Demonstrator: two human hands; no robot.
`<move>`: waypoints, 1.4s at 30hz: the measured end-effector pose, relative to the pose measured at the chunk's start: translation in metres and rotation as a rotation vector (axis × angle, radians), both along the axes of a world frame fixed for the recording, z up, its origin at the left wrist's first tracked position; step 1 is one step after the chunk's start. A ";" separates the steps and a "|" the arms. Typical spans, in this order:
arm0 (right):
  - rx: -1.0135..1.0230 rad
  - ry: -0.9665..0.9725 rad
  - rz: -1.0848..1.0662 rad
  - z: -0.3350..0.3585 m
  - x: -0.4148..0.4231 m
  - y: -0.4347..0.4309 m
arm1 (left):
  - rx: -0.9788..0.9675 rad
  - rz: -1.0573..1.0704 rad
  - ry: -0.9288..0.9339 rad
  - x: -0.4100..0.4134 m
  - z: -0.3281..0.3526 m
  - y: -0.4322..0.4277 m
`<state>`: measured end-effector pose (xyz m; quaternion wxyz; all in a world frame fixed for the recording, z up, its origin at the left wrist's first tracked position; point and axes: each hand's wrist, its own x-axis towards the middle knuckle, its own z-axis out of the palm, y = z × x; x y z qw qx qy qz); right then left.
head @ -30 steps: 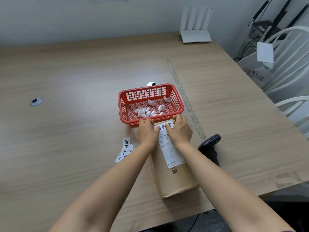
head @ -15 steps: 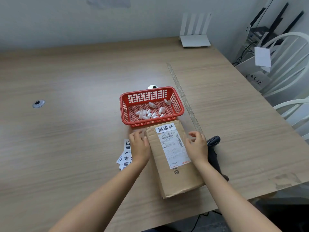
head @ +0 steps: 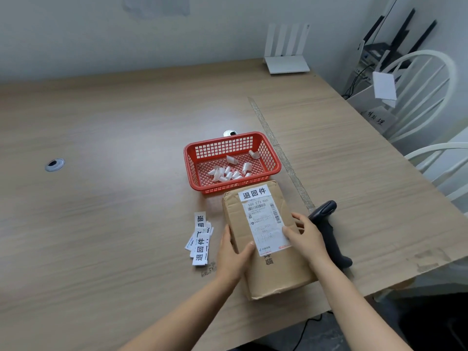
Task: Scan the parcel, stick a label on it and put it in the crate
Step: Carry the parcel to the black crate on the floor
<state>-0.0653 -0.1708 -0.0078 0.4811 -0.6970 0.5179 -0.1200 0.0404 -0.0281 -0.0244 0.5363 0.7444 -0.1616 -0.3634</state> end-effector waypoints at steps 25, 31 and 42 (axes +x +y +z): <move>-0.292 -0.308 -0.565 0.088 -0.168 0.044 | -0.296 -0.652 -0.401 -0.085 0.085 -0.069; -0.318 -0.271 -0.657 0.093 -0.292 0.031 | -0.365 -0.728 -0.368 -0.202 0.080 -0.104; -0.309 -0.165 -0.888 0.081 -0.493 0.041 | -0.383 -0.998 -0.198 -0.409 0.064 -0.141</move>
